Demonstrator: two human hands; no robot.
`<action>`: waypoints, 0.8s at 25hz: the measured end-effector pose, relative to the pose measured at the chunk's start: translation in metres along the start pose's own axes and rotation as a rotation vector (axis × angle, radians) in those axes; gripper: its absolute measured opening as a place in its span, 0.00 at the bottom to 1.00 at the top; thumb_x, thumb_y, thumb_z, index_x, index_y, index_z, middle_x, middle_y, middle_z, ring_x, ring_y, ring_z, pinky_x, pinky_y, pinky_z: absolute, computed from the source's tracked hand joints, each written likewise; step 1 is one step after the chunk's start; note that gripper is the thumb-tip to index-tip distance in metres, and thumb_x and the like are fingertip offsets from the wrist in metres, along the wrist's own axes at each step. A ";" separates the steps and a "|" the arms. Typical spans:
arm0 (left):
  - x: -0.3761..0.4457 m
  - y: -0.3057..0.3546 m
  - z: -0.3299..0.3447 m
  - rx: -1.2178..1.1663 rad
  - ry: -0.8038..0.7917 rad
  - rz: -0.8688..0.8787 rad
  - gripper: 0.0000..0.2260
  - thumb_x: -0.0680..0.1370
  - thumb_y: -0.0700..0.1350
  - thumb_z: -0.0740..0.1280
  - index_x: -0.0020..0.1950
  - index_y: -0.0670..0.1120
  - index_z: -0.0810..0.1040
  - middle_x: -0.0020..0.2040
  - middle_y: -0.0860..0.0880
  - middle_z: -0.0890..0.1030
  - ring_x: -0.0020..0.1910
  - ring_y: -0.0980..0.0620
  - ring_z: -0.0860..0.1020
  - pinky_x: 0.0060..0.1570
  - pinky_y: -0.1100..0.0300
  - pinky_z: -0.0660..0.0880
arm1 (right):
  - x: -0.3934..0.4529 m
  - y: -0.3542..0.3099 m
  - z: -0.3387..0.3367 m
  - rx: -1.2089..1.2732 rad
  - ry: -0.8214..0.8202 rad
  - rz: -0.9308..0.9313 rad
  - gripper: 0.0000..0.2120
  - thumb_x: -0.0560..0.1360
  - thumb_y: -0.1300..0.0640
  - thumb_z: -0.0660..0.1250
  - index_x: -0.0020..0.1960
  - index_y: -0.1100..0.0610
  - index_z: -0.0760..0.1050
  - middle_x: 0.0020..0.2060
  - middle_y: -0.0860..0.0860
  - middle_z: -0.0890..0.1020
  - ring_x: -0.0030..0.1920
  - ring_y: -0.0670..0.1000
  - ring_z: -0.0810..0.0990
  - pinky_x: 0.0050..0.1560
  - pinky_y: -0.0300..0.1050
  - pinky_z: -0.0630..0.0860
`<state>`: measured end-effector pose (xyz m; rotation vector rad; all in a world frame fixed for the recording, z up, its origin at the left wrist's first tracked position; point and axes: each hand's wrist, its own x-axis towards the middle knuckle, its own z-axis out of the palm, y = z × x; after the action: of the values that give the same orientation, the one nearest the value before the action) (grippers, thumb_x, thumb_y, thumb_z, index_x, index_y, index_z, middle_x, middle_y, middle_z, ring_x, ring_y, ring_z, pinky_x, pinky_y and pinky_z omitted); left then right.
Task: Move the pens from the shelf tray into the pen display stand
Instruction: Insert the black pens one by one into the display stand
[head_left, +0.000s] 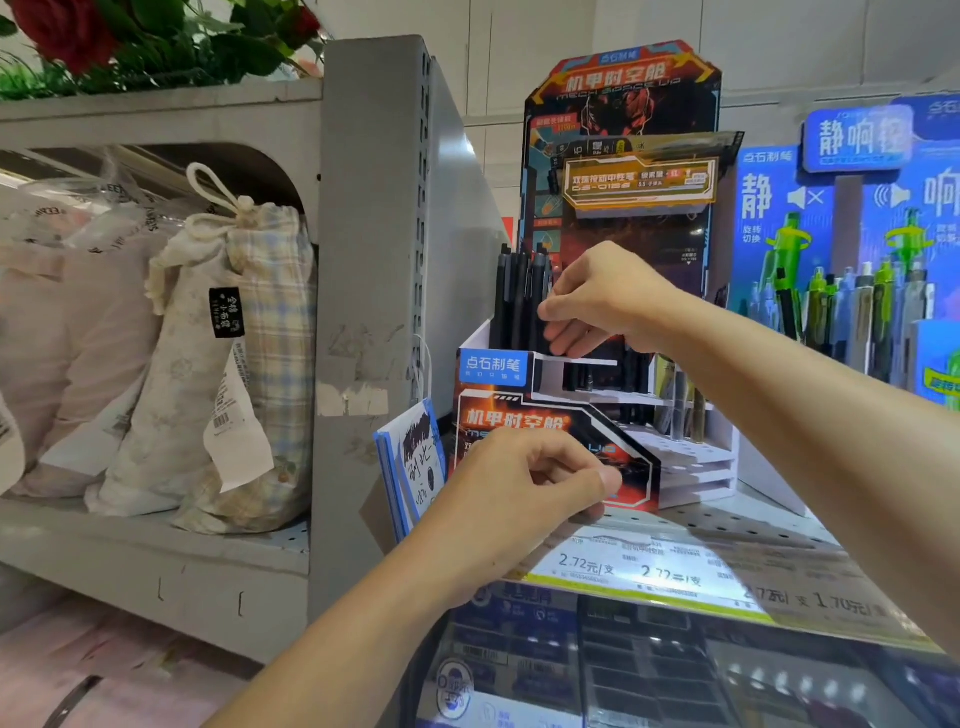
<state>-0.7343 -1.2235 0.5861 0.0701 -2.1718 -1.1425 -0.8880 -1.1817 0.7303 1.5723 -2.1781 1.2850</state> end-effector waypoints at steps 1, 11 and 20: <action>0.000 0.000 -0.001 0.008 0.001 0.006 0.08 0.78 0.54 0.72 0.44 0.51 0.84 0.40 0.50 0.86 0.33 0.58 0.79 0.34 0.63 0.74 | -0.006 0.001 0.001 -0.020 0.024 0.002 0.08 0.78 0.61 0.71 0.50 0.67 0.81 0.38 0.60 0.86 0.36 0.55 0.87 0.38 0.50 0.85; 0.022 0.026 0.045 -0.133 0.113 0.366 0.08 0.79 0.44 0.70 0.40 0.45 0.82 0.33 0.51 0.84 0.31 0.57 0.80 0.35 0.55 0.79 | -0.134 -0.008 -0.045 -0.158 0.540 -0.267 0.10 0.75 0.54 0.68 0.47 0.60 0.83 0.41 0.55 0.86 0.44 0.53 0.85 0.49 0.54 0.80; 0.006 0.126 0.275 -0.540 -0.316 0.456 0.09 0.79 0.48 0.70 0.40 0.48 0.81 0.33 0.53 0.84 0.31 0.60 0.79 0.35 0.66 0.74 | -0.345 0.065 -0.200 -0.470 0.772 0.046 0.06 0.78 0.62 0.68 0.50 0.66 0.79 0.41 0.62 0.84 0.42 0.63 0.82 0.40 0.59 0.81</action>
<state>-0.8679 -0.9523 0.5765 -0.8453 -1.9068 -1.4802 -0.8595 -0.7942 0.6216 0.6862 -1.8120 1.0343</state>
